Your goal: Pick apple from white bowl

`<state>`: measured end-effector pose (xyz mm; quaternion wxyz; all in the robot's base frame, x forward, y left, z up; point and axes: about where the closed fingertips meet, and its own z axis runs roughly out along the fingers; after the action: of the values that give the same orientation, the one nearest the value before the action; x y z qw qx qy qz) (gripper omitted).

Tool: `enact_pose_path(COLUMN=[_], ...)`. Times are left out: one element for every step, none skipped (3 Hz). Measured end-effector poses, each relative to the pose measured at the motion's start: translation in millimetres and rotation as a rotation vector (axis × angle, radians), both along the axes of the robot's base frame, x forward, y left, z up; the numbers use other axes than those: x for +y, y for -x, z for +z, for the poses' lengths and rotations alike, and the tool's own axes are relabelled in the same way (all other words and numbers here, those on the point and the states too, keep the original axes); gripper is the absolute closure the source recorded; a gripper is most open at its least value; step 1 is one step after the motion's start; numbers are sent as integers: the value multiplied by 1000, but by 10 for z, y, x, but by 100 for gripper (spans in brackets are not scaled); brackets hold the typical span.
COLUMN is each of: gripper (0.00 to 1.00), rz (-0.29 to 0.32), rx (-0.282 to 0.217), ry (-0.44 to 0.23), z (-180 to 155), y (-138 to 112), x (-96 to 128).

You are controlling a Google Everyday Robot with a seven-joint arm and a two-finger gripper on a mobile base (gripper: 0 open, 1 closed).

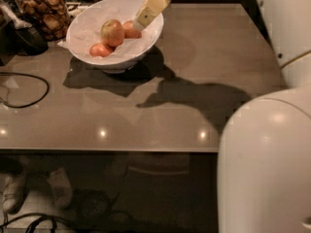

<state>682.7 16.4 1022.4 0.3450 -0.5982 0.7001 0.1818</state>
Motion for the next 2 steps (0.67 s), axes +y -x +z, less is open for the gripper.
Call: enact_pose_path(gripper=[0,0], rz=[24,23], rx=[4,-2], ry=[25,21], z=[-260,-244], y=[-412,-432], x=[410,425])
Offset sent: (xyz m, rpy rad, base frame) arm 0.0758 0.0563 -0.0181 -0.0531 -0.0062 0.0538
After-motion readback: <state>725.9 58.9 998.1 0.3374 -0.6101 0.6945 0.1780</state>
